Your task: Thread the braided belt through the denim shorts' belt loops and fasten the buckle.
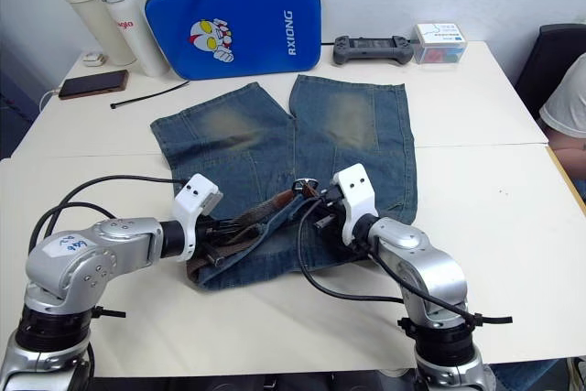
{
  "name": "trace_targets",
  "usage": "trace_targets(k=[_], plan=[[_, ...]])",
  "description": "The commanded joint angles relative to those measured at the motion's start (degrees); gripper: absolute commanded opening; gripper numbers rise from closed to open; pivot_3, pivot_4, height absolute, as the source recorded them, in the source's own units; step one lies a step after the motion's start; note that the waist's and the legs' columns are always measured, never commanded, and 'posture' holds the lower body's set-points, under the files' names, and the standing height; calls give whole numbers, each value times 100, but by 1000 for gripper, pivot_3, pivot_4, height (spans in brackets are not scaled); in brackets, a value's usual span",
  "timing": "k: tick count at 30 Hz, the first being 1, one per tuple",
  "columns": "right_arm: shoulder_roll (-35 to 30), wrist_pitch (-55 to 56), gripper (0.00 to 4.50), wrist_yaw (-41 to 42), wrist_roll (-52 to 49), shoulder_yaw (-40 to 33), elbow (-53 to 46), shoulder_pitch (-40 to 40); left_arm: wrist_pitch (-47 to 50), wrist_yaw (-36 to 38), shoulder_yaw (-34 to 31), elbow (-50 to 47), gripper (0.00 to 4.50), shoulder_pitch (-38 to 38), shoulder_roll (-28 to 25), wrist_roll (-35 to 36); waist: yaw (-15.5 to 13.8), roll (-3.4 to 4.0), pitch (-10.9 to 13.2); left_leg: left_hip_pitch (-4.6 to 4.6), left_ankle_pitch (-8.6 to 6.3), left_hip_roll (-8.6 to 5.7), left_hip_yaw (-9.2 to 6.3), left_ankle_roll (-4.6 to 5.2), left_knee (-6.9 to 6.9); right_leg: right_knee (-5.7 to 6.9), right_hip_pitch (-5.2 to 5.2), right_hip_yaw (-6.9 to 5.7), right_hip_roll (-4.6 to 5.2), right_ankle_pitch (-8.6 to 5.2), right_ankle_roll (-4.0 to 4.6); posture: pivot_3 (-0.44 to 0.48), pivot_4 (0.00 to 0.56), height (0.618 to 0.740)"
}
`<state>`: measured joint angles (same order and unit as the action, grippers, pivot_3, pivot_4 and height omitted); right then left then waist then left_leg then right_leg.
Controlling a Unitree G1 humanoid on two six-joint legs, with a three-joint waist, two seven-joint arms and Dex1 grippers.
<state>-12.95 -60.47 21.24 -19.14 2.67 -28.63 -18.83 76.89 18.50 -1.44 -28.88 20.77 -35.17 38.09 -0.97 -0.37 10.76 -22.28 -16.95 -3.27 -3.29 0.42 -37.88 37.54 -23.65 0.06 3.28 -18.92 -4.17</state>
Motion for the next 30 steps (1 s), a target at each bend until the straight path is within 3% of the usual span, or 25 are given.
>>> trace_targets(k=[1, 10, 23, 30], plan=[[-334, 31, 9, -57, 88, 115, -411, -128, -60, 10, 72, 16, 0, 88, 68, -102, 1, 0, 0, 0, 0, 0, 1, 0, 0, 0, 0, 1, 0, 0, 0, 0, 150, 740], [-512, -228, 9, 20, -94, 357, -660, -163, -142, -161, 354, 235, 0, 481, 413, -319, 6, -1, 0, -1, 0, -1, 4, 1, 1, 0, -3, 3, 0, 0, 0, 0, 150, 740], [-666, -368, 9, 116, -242, 505, -733, -247, 90, -448, 548, 312, 0, 1017, 1465, -451, -2, -4, -2, -2, -1, -1, 10, 2, 1, 2, -6, 7, -1, 0, 0, 0, 150, 740], [-841, -453, 9, 321, -407, 537, -694, -346, 111, -458, 529, 272, 0, 1031, 1584, -505, 32, -4, -2, -2, -1, 0, 11, 2, 2, 4, -7, 8, -3, 0, 0, 0, 150, 740]])
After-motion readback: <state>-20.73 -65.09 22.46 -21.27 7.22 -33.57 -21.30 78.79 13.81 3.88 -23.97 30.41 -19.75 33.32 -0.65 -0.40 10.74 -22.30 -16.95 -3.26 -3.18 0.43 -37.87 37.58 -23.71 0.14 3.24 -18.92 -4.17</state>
